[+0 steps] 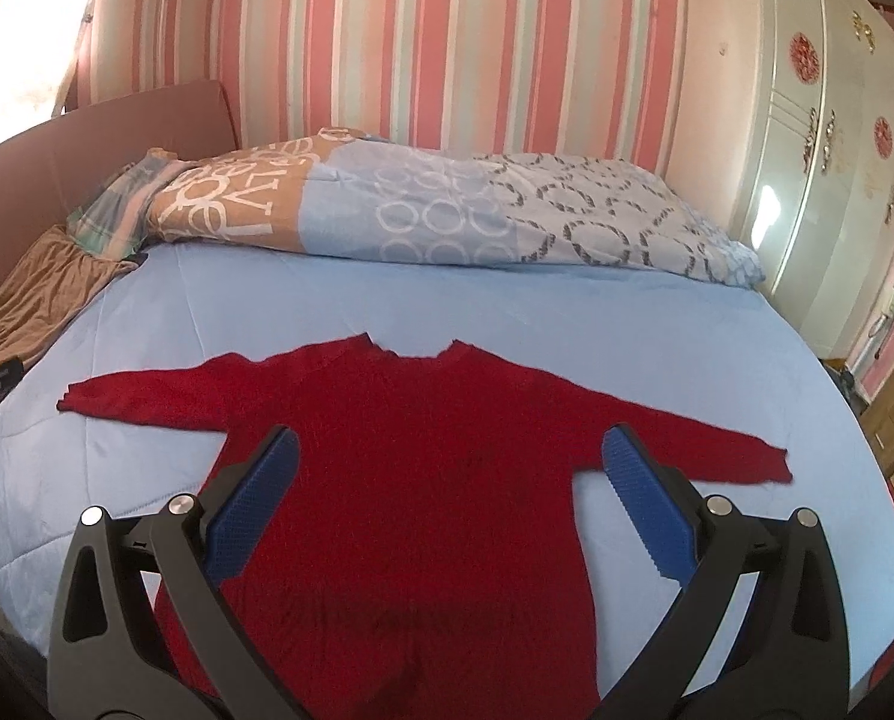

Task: Fold small clothes
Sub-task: 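Move the left gripper to a red sleeve cuff and close on it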

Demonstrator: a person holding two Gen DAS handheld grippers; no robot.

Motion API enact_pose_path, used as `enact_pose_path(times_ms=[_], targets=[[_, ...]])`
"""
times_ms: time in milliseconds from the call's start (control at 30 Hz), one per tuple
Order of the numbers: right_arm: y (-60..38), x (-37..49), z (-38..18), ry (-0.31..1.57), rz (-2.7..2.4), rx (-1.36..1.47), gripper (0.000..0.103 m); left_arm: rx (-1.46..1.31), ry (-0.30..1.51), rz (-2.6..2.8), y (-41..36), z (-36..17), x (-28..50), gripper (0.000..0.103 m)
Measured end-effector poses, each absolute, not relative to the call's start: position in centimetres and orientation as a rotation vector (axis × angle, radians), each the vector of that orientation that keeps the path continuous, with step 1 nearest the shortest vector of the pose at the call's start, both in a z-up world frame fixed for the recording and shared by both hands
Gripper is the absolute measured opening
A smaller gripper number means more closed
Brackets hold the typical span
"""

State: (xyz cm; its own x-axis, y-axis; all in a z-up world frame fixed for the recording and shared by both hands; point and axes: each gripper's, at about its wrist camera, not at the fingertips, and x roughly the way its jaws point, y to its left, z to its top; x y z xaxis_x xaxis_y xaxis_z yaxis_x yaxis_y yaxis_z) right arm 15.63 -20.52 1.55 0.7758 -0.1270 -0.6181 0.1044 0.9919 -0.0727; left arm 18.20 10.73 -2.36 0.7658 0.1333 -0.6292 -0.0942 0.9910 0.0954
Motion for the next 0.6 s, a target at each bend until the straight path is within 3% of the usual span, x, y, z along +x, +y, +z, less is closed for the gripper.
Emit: enact_pose_path(times_ms=[600], targets=[[-18.4, 27.1, -6.7, 0.782, -0.022, -0.076, 0.1, -0.083, 0.839, 0.168, 21.5, -14.3, 28.0, 0.101]])
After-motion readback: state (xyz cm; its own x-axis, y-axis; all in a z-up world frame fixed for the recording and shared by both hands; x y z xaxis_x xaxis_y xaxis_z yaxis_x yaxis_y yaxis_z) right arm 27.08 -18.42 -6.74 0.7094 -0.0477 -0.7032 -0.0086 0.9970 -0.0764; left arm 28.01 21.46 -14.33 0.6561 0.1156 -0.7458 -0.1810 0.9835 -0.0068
